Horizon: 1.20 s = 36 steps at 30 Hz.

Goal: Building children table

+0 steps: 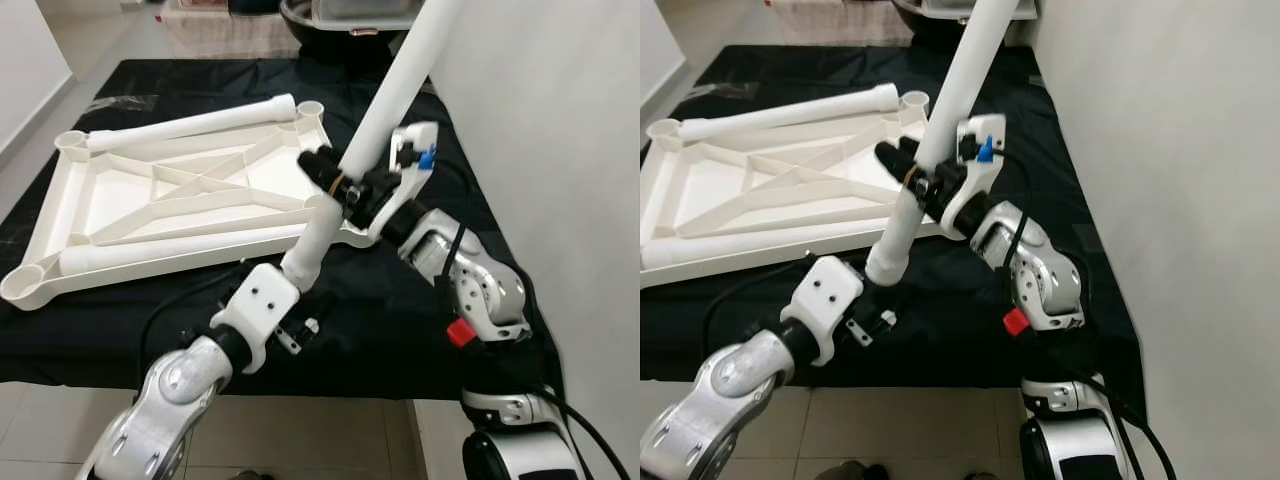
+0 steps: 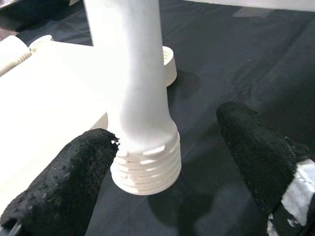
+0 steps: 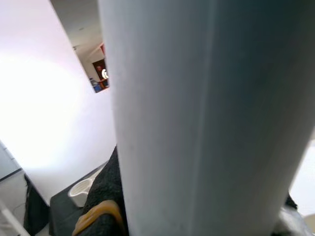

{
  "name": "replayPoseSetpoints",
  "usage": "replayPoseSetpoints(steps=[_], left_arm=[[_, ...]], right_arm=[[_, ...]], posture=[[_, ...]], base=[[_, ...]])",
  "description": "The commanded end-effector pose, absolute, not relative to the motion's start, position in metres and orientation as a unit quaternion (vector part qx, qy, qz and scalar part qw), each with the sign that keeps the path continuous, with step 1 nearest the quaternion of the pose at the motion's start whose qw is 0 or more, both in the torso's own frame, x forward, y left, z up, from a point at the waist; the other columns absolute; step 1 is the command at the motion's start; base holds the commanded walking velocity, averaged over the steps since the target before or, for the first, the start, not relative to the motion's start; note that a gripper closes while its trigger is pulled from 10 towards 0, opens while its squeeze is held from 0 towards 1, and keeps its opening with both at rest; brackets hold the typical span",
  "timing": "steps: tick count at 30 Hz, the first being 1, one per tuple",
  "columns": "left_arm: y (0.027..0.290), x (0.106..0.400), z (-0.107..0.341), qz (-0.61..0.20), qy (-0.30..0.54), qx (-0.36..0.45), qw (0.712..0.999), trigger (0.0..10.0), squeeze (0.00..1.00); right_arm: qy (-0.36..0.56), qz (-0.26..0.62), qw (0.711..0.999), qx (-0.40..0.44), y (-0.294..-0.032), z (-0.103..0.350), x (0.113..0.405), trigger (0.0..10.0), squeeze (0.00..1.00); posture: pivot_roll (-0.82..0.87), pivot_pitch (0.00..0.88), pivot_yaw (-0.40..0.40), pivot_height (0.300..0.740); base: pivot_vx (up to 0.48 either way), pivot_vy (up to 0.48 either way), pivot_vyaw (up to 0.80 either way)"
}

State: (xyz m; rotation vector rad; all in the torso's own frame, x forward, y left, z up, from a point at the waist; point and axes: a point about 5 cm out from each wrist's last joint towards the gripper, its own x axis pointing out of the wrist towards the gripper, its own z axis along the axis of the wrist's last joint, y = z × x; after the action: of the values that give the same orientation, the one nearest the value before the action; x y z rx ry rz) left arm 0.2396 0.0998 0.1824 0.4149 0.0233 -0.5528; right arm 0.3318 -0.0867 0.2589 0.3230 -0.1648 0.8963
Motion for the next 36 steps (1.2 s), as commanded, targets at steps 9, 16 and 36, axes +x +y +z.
replayPoseSetpoints(steps=[9, 16, 36], left_arm=[[0.111, 0.245, 0.162, -0.254, 0.071, 0.246, 0.933, 10.0, 0.0], [0.116, 0.248, 0.159, -0.236, 0.072, 0.256, 0.935, 10.0, 0.0], [0.111, 0.249, 0.154, -0.237, 0.074, 0.224, 0.942, 10.0, 0.0]], right_arm=[[-0.068, 0.513, 0.838, 0.171, -0.076, 0.262, 0.315, 10.0, 0.0], [-0.064, 0.535, 0.825, 0.172, -0.073, 0.261, 0.307, 10.0, 0.0], [-0.054, 0.558, 0.81, 0.173, -0.061, 0.256, 0.294, 10.0, 0.0]], posture=[[0.1, 0.037, -0.013, 0.74], [0.1, 0.029, -0.013, 0.74], [0.09, 0.039, -0.014, 0.74]], base=[[0.0, 0.0, 0.0], [0.0, 0.0, 0.0], [0.0, 0.0, 0.0]])
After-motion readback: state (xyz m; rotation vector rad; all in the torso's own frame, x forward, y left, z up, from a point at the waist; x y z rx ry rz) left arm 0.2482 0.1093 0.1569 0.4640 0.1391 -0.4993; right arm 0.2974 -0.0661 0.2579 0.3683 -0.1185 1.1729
